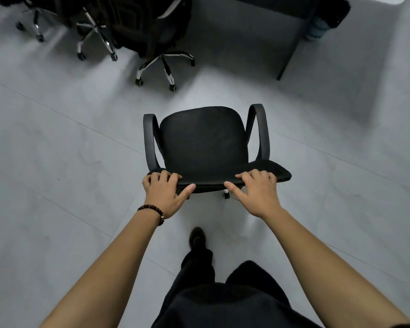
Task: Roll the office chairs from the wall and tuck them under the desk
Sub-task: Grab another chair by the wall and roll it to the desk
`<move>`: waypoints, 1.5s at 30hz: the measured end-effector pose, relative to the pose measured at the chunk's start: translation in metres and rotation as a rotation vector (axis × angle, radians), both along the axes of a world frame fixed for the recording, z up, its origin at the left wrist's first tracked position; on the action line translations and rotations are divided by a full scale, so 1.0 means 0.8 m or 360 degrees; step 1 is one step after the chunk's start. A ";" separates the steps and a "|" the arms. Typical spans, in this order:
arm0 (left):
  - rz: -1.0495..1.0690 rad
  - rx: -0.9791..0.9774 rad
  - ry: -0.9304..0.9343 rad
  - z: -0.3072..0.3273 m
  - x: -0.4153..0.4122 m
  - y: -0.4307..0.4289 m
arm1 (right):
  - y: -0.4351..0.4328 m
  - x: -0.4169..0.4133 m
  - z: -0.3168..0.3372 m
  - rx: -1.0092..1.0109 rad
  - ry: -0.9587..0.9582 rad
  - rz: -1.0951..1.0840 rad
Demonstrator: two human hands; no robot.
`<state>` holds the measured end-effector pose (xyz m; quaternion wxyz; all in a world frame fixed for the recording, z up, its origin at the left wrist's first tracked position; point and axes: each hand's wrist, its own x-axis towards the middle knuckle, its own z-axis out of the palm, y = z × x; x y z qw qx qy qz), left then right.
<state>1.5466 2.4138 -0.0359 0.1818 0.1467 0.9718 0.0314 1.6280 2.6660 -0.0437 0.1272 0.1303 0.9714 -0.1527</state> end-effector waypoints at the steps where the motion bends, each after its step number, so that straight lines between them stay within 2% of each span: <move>1: -0.0020 -0.0009 -0.0009 0.001 -0.027 0.004 | 0.002 -0.023 0.001 0.0002 -0.0022 -0.0013; 9: -0.0150 -0.0024 0.0044 -0.003 -0.232 0.048 | 0.030 -0.191 -0.003 -0.0011 -0.0045 -0.0140; 23: -0.0235 -0.0156 -0.0030 0.005 -0.588 0.256 | 0.203 -0.511 0.002 -0.0028 -0.0100 -0.0309; 30: -0.0406 -0.0162 -0.0027 0.002 -0.718 0.319 | 0.251 -0.617 0.004 -0.0035 -0.0153 -0.0441; 38: -0.0688 -0.0128 -0.0054 0.005 -0.842 0.364 | 0.263 -0.707 0.003 -0.0064 -0.0155 -0.0761; 45: -0.0907 -0.0122 0.0014 -0.002 -0.896 0.356 | 0.239 -0.746 0.002 -0.0016 -0.0130 -0.0926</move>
